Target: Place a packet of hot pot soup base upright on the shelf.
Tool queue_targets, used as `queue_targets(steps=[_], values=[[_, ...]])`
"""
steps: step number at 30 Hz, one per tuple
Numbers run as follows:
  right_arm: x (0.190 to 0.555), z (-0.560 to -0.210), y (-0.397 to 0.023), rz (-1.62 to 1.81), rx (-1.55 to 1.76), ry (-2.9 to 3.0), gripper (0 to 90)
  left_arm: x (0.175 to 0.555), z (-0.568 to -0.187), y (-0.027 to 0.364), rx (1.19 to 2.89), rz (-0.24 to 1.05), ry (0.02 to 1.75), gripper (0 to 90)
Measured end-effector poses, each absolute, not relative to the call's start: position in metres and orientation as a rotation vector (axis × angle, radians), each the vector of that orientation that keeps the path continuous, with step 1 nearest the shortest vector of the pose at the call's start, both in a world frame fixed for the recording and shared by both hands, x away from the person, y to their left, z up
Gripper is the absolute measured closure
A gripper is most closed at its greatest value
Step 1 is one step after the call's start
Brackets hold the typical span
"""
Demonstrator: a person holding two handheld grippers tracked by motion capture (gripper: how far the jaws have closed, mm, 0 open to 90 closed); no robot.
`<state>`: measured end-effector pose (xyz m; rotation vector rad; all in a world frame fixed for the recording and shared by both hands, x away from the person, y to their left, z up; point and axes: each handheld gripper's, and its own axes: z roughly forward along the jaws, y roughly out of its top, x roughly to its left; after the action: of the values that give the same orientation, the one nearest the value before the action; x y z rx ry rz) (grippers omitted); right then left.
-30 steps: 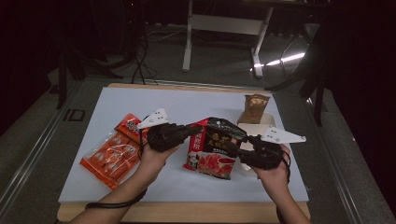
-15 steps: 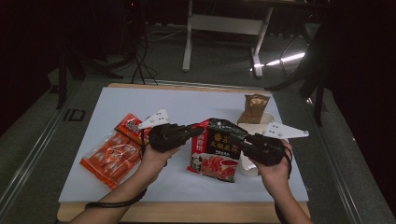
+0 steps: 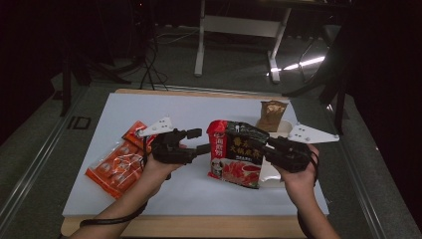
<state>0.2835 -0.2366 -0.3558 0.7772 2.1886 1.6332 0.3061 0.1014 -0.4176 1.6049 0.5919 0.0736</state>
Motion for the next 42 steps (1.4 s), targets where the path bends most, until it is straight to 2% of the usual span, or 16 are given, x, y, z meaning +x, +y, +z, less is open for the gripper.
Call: queue_targets(steps=[1,3,5,6,15,18,23,33,38,42], values=[[0.284,-0.353,-0.237,1.631,0.771,2.186,76.4,0.305,-0.418,0.101,1.618,0.084,0.590,15.6],[0.284,-0.351,-0.238,1.631,0.768,2.179,76.4,0.305,-0.418,0.101,1.618,0.084,0.590,13.6],[0.286,-0.344,-0.240,1.639,0.763,2.161,76.4,0.299,-0.421,0.103,1.628,0.083,0.593,2.0],[0.287,-0.342,-0.241,1.642,0.762,2.158,76.4,0.299,-0.422,0.104,1.625,0.078,0.607,1.2],[0.299,-0.325,-0.253,1.642,0.757,2.117,76.4,0.291,-0.432,0.118,1.635,0.114,0.641,1.1],[0.307,-0.320,-0.258,1.620,0.728,2.125,76.3,0.283,-0.443,0.130,1.677,0.200,0.621,1.2],[0.320,-0.319,-0.267,1.605,0.746,2.104,76.2,0.275,-0.456,0.144,1.691,0.228,0.608,1.2],[0.341,-0.321,-0.288,1.566,0.782,2.047,76.2,0.267,-0.473,0.166,1.692,0.222,0.642,1.2],[0.358,-0.322,-0.306,1.558,0.821,2.028,76.2,0.257,-0.489,0.184,1.681,0.169,0.715,1.1],[0.365,-0.324,-0.316,1.523,0.861,1.994,76.0,0.256,-0.497,0.191,1.667,0.175,0.747,1.1]])
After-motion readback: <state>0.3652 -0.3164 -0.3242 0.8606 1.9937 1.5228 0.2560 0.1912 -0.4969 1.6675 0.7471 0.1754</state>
